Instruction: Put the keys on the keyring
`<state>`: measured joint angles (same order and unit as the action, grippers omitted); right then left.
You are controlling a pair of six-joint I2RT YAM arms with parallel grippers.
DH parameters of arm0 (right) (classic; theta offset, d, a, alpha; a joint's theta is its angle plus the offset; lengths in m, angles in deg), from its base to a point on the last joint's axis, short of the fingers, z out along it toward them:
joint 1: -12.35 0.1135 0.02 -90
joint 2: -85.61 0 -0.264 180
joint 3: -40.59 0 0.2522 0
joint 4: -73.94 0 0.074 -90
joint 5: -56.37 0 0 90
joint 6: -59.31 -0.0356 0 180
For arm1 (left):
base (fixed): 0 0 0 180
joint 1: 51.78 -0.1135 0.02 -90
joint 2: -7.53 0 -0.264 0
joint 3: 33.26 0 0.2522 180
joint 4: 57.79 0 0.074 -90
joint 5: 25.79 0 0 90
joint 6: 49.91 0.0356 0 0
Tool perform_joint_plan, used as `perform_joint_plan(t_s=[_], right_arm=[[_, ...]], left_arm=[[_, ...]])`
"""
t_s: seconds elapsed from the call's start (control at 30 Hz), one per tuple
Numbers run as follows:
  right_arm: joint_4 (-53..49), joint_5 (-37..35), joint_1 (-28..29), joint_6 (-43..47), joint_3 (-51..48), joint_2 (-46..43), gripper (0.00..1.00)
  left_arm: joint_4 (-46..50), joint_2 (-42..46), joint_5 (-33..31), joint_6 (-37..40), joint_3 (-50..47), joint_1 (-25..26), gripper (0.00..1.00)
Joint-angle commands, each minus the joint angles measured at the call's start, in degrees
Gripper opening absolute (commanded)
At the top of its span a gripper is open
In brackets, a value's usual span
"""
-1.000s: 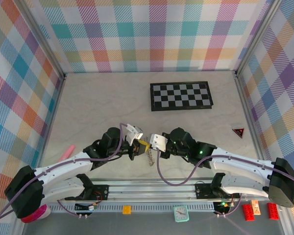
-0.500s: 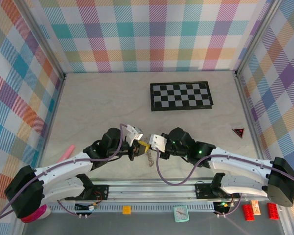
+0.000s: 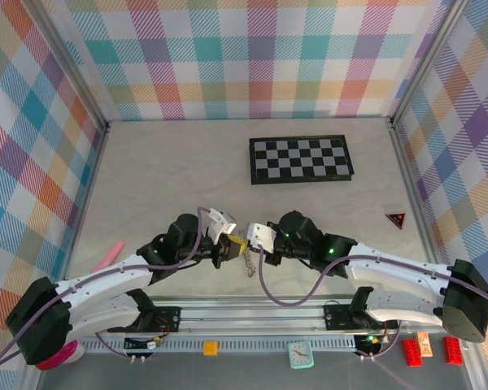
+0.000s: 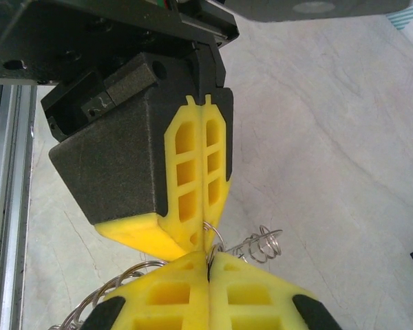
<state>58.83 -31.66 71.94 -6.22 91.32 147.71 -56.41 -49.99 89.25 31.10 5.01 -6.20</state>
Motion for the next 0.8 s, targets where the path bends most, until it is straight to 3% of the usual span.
perform_joint_plan(t_s=[0.0, 0.77], right_arm=[[-2.5, 5.2, 0.5, -0.7, 1.5, 1.2, 0.0], [-6.5, 6.2, 0.3, -0.6, 2.8, 2.8, 0.0]], left_arm=[[-6.8, 1.4, 1.5, 0.9, 0.2, -0.3, 0.0], [-8.9, 5.2, 1.8, 2.6, -1.0, -0.3, 0.0]])
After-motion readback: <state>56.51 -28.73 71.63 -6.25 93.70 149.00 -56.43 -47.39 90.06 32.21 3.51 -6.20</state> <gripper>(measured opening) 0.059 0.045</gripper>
